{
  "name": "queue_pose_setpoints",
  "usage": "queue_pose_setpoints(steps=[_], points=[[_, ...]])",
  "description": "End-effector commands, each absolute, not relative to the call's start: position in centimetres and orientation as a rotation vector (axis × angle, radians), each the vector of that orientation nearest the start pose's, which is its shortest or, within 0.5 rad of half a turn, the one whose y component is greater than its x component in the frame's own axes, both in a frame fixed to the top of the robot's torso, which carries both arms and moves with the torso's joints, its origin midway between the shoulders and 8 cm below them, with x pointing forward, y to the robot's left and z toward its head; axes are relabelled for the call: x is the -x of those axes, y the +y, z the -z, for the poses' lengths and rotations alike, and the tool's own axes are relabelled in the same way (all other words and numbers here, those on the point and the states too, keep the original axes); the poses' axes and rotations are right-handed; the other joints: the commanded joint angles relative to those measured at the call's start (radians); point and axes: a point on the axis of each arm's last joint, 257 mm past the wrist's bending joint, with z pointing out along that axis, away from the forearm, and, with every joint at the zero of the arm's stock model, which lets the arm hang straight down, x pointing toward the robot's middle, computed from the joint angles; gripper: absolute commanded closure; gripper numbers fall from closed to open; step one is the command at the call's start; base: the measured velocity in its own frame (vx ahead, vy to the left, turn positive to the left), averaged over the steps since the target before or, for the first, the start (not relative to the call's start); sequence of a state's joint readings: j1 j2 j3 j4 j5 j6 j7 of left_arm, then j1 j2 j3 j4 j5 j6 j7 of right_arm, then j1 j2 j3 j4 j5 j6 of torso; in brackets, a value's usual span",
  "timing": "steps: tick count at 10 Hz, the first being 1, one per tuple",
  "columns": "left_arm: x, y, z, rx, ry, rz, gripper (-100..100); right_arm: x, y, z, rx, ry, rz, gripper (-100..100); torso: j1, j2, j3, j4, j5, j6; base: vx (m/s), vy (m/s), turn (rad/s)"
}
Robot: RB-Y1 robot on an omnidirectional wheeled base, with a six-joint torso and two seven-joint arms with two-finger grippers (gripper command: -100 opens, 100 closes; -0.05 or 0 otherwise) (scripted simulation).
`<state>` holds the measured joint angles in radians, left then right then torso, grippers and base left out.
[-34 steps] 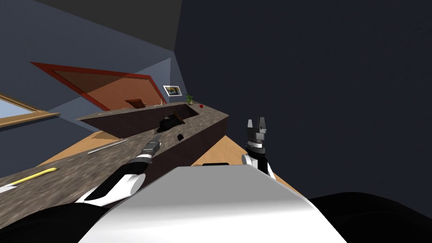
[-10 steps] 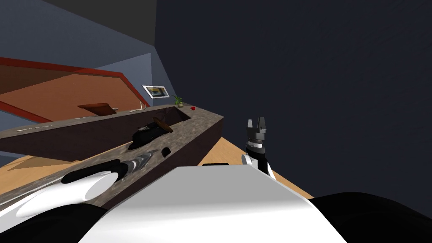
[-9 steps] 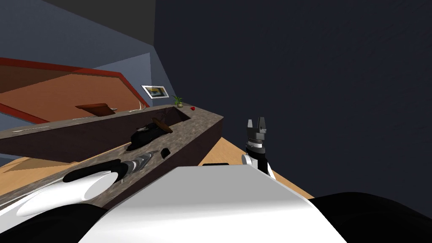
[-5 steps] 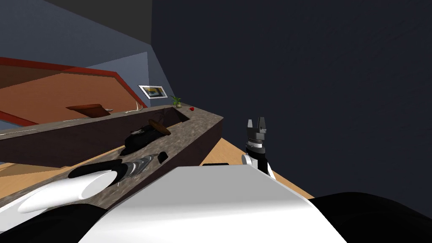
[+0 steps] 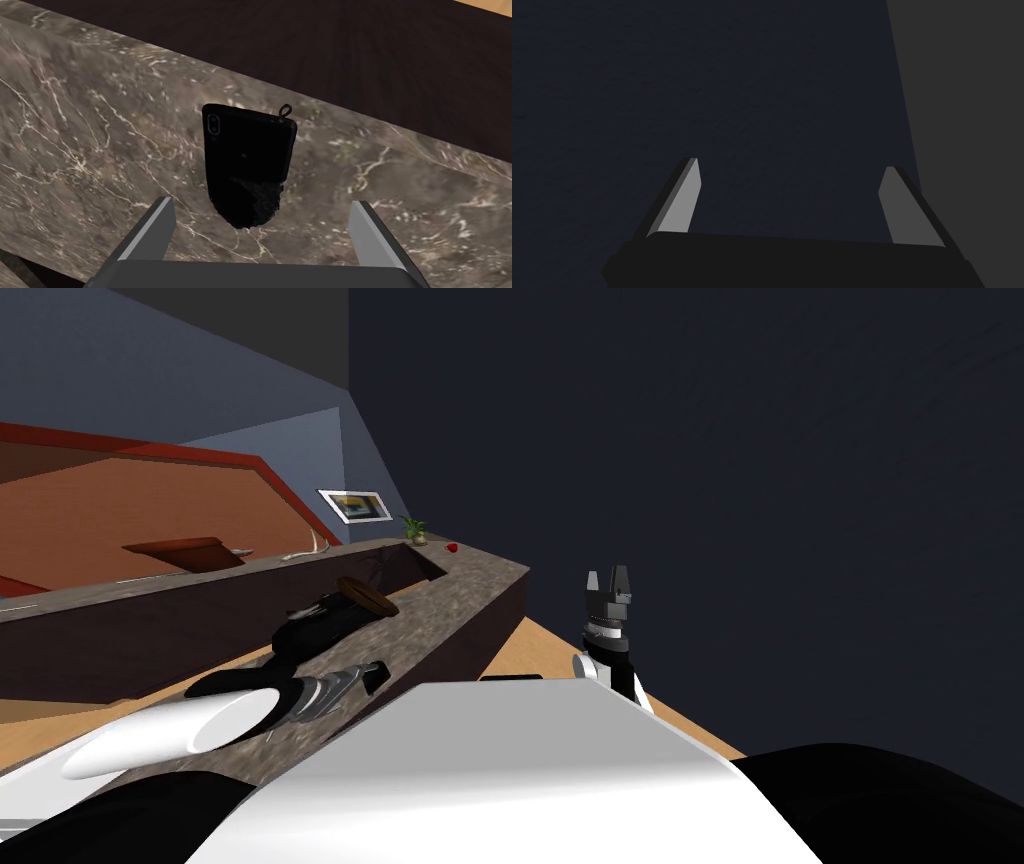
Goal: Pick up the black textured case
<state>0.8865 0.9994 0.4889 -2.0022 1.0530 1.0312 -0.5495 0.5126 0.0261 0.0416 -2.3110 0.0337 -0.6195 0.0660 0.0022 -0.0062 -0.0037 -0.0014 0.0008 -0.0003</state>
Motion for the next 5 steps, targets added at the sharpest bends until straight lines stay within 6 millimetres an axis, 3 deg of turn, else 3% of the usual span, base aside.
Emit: queue_pose_setpoints(steps=[1,5], points=[[-16.5,54.5,31.2,1.527,2.382,0.047,-100,-31.7,-26.1,-5.5,-0.526,0.526,-1.284,0,0.000,0.000,0.000,0.000,0.000,0.000,0.063,0.028,-0.023],[-13.3,53.0,32.3,1.556,2.543,0.015,-100,-31.7,-26.1,-5.5,-0.526,0.526,-1.284,0,0.000,0.001,0.000,0.000,0.000,0.000,0.083,0.036,-0.034]])
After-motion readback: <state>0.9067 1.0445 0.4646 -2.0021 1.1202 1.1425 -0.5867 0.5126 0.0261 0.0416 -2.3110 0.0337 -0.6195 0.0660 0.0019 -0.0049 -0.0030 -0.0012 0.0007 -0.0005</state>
